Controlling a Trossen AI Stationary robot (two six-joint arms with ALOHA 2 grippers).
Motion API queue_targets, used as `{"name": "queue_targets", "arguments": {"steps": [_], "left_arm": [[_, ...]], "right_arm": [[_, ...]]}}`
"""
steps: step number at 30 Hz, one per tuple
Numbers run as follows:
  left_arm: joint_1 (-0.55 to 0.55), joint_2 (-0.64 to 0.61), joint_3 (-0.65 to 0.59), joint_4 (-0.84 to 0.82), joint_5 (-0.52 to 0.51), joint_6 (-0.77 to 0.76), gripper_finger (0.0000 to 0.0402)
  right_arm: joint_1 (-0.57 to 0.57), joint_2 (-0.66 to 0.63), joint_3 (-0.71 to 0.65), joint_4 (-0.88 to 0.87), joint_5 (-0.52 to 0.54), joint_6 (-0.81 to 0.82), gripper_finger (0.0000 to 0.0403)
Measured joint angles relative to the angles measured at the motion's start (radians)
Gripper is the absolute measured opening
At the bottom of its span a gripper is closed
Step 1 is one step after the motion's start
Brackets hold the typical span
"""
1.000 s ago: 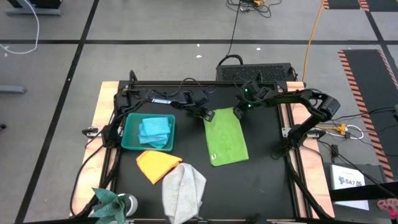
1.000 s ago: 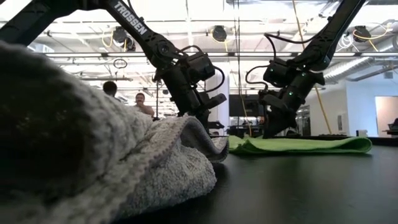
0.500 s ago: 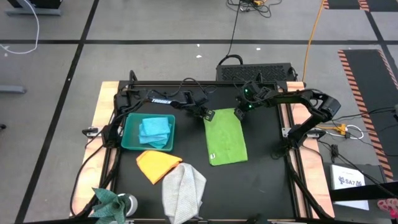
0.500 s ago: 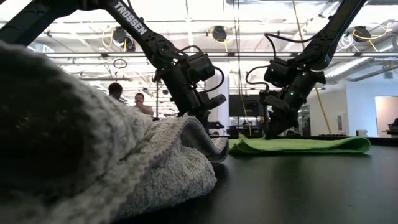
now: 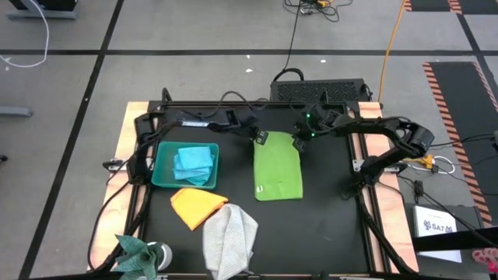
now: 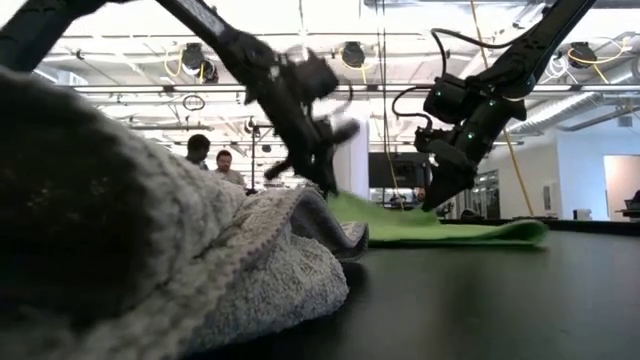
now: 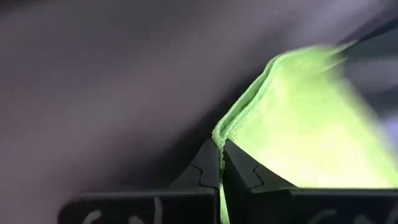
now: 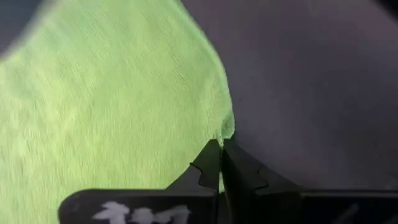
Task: Fold microfiber towels
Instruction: Fold the green microfiber towel
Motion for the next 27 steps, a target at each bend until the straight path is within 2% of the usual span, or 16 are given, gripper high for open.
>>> {"name": "queue_targets", "arguments": {"steps": [8,14,27], "left_arm": [[-0.028,-0.068,0.001,-0.010,-0.053,0.039,0.0000],[-0.057,-0.066,0.001,-0.037,-0.068,0.039,0.0000],[-0.105,-0.087,0.002,-0.076,-0.026,0.051,0.0000]], "right_arm": [[0.046,-0.025,0.000,-0.048,0.013,0.011,0.0000],[0.095,-0.120,0.000,-0.090,0.012,0.047,0.0000],[0.247,-0.281,0.000,-0.235,0.011,0.157,0.0000]]}}
